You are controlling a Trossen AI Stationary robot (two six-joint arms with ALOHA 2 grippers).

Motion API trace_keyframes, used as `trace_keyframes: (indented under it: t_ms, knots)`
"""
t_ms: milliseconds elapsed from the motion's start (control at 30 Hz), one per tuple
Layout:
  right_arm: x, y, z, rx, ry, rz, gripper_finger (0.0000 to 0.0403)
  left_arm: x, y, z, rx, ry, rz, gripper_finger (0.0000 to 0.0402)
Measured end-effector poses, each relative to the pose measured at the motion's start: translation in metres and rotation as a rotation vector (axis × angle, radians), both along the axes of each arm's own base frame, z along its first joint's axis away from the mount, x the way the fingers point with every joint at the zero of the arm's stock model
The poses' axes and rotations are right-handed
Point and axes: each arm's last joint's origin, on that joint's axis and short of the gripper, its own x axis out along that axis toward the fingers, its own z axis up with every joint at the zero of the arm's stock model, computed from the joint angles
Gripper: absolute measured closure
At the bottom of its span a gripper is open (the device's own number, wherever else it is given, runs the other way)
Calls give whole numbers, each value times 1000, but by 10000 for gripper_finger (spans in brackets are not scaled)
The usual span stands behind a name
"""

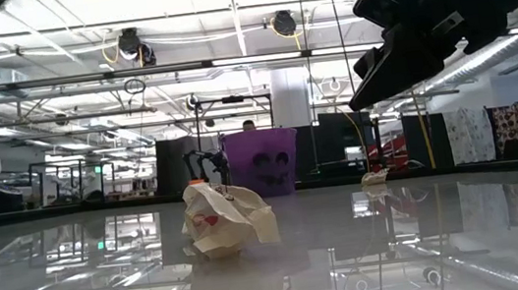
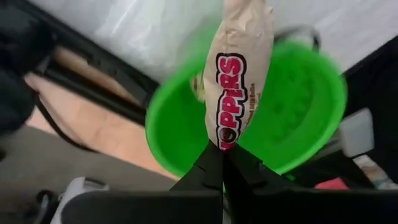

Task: Sort candy by brand, put in halloween buckets
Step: Put the white chocolate into the green bucket

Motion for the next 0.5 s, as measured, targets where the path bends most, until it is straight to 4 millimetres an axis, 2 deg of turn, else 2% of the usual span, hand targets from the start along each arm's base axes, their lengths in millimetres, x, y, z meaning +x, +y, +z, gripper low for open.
trace_keyframes:
  t_ms: [167,500]
  knots:
    - [0,0,0,3,1,-2,342,-11,-22,-1,14,33,-34,400]
    - [0,0,0,21,2,-15,342,-11,-63,-15,25,47,-124,400]
